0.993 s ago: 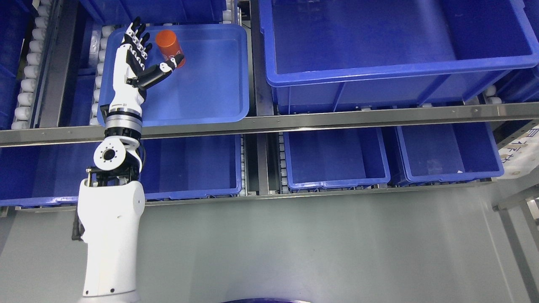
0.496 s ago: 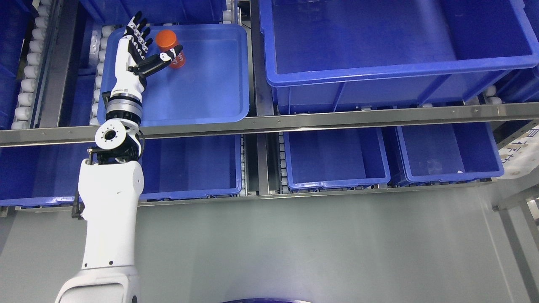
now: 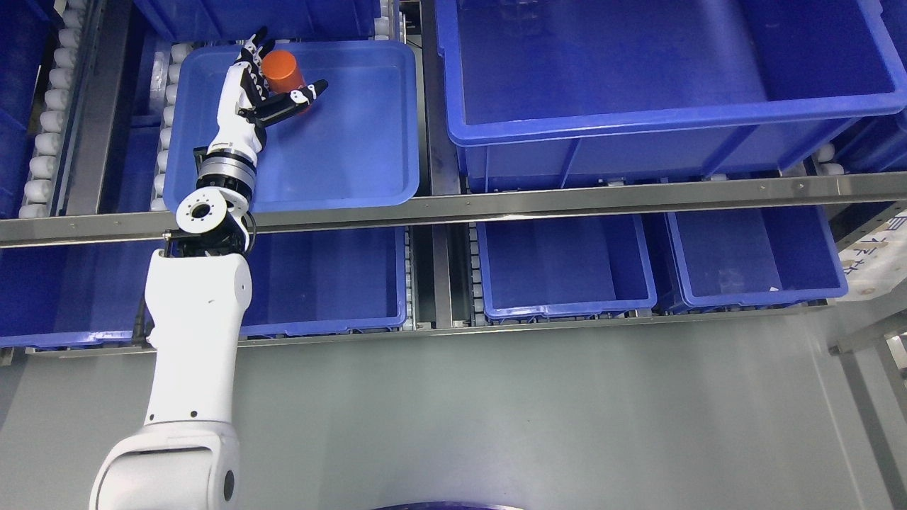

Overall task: Grab orange capacitor from left shelf to right desk
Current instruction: 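Close the left hand around the orange container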

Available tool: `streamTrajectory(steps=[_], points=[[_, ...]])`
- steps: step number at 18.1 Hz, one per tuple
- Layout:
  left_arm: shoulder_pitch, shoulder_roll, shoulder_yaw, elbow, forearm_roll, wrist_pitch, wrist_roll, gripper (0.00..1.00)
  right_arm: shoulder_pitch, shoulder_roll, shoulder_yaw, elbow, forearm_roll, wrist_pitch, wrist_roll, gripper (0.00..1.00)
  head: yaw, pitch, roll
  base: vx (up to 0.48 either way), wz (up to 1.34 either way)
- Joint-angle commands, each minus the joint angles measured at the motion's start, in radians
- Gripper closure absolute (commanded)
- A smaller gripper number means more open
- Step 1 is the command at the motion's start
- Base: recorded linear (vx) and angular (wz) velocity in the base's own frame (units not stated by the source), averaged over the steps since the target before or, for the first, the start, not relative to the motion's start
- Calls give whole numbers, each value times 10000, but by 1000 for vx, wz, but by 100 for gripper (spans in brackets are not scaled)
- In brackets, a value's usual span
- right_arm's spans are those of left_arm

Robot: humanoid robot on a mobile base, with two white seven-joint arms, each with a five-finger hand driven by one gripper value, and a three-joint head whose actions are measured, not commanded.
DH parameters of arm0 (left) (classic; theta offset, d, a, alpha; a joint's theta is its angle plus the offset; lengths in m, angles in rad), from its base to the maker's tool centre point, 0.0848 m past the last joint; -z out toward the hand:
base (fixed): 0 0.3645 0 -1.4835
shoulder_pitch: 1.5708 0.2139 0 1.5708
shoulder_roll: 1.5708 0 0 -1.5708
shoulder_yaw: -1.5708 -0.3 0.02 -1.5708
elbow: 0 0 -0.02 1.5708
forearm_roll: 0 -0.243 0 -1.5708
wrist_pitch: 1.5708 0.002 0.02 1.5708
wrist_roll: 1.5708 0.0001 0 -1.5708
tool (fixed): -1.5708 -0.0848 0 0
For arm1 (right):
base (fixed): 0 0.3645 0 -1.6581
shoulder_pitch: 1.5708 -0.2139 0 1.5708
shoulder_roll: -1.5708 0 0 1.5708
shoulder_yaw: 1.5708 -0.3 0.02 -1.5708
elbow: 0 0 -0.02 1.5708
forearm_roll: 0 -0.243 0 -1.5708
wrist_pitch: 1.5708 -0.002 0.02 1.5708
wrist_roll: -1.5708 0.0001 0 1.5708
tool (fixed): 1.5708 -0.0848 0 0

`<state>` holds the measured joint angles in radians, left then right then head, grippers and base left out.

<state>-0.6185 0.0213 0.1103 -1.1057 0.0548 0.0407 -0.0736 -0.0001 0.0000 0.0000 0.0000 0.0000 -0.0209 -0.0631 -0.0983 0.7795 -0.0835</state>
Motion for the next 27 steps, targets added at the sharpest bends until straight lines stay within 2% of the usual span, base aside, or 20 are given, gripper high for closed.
streamTrajectory(steps=[1,5,15,19,25,27], points=[[-411,156,-151,1453,-180,7,-15,2,31,-175,-169,-174,31,-6,2,0,0,0,0,0,0],[-580,79,-167,1500,-180,7,-16,7,31,-175,-169,-174,31,-6,2,0,0,0,0,0,0],[-611,110,-213,1455,-165,-101,-16,41,31,-175,-169,-174,31,-6,2,0,0,0,0,0,0],[-488,140,-182,1454,-150,-682,-198,58,31,-175,-169,-174,31,-6,2,0,0,0,0,0,0],[-458,94,-121,1378,-150,-914,-921,63,31,-175,-169,-174,31,-6,2,0,0,0,0,0,0],[-458,94,-30,1378,-150,-944,-921,77,31,-175,-169,-174,31,-6,2,0,0,0,0,0,0]])
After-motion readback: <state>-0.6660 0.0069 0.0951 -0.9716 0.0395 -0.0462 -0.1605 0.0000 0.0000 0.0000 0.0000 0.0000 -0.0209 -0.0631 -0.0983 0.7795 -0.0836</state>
